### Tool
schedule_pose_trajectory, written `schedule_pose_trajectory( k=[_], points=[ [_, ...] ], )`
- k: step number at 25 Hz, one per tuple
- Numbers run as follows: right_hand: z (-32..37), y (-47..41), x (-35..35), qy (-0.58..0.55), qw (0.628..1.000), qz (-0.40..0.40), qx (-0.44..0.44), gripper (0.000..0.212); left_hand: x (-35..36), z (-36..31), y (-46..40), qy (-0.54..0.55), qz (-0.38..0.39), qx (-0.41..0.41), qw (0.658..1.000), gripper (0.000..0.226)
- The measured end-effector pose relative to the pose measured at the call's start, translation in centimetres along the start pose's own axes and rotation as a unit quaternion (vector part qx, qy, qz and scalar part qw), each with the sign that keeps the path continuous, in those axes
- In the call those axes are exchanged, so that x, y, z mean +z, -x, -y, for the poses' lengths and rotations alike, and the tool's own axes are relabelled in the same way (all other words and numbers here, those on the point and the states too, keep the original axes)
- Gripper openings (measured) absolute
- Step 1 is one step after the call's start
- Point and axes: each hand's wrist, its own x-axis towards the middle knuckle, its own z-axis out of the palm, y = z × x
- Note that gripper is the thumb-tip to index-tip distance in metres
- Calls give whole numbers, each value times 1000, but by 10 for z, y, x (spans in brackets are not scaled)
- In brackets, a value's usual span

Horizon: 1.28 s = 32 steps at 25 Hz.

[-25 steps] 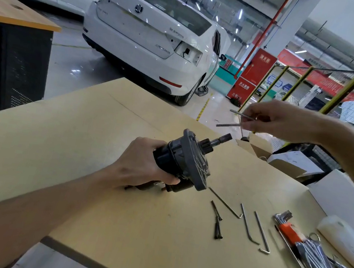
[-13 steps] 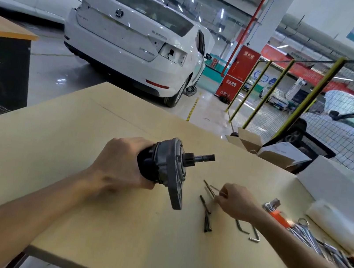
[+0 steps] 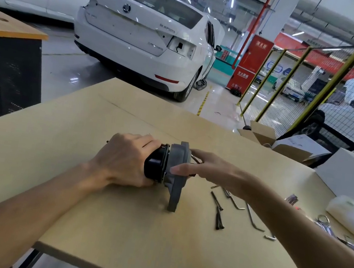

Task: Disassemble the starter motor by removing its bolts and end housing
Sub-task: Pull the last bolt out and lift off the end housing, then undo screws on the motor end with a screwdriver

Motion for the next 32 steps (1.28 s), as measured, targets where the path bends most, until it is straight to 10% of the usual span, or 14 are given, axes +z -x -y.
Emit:
schedule_pose_trajectory(
  k=[7, 19, 23, 32],
  points=[
    [-40, 17, -16, -198, 980, 19, 1, 71, -1, 5, 0, -13, -6, 10, 1000, 60],
    [-59, 12, -14, 257, 936, -133, 202, 103, 1, 33, 5, 173, -80, -159, 969, 63],
    [-34, 19, -9, 287, 920, -263, 33, 107, -4, 34, 3, 295, -57, -162, 940, 50],
    [-9, 1, 24, 163, 963, -142, -161, 52, -3, 27, 3, 501, 16, -142, 853, 40]
  ],
)
